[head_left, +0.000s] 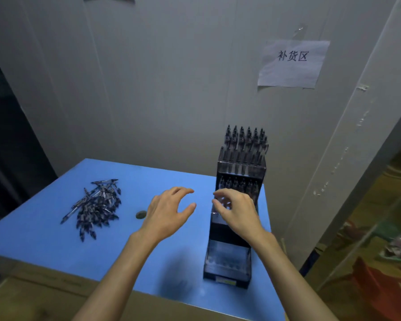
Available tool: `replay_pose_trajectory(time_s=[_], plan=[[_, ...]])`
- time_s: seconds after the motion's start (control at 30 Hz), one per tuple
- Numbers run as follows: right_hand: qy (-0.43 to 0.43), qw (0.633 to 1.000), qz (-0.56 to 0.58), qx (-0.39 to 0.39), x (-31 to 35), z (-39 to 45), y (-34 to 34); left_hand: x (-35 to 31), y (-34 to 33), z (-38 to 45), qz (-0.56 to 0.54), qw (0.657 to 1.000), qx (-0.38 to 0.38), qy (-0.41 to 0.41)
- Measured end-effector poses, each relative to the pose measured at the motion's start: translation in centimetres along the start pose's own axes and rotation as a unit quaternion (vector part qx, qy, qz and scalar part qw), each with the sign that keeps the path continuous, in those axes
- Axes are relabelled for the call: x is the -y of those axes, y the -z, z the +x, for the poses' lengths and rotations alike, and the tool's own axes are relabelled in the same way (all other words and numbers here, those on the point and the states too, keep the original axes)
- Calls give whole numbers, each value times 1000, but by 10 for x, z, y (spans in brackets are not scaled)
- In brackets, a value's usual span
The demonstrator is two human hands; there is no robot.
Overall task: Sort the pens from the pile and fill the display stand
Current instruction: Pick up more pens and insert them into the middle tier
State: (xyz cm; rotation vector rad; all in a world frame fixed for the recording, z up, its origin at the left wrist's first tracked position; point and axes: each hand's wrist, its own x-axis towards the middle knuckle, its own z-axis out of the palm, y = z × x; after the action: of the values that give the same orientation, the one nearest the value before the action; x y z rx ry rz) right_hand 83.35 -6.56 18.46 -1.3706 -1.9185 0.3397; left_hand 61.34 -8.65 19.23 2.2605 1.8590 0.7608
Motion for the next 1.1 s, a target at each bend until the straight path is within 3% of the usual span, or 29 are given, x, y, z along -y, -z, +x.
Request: replay_pose_trajectory(time_s=[0.3,0.63,1.1], plan=[[19,998,-18,56,90,6,-93,113,55,-48,15,998,50,46],[3,998,-31,59,193,5,-200,260,112,-106,9,992,90,82],[-44,990,-46,129,222,28,-327,417,120,-118,-6,981,134,142]])
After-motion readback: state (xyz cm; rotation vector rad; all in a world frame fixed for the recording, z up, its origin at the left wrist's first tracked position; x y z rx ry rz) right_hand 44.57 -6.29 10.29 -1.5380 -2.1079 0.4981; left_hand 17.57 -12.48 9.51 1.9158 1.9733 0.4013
